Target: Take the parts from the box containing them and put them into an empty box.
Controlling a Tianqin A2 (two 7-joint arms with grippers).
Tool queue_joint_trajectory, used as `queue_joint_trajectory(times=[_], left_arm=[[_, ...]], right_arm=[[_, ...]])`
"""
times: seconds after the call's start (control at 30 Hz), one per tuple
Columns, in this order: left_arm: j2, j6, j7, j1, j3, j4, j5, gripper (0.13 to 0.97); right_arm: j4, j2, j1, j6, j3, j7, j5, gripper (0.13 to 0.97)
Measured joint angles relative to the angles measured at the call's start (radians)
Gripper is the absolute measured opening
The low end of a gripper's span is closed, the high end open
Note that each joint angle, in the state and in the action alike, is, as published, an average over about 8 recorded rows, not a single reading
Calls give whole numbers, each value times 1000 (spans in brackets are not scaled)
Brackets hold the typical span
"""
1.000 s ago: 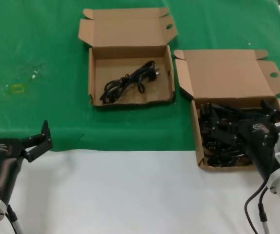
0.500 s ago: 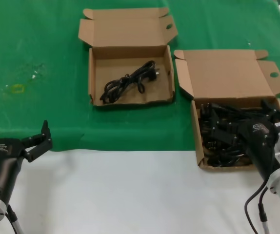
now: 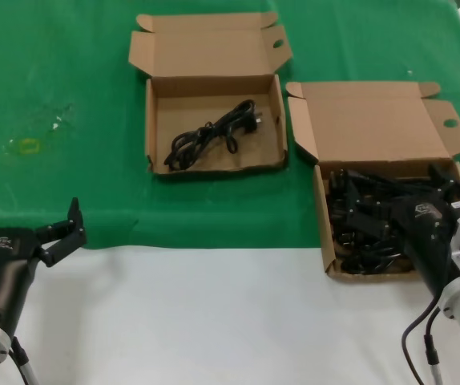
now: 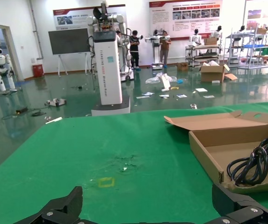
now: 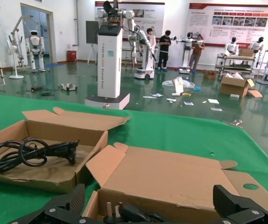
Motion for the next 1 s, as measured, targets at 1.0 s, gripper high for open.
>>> queue_joint_trajectory(times=[1.0], left_arm=[[0,0,0,0,0,0,0,966]], right_arm=[[0,0,0,0,0,0,0,966]])
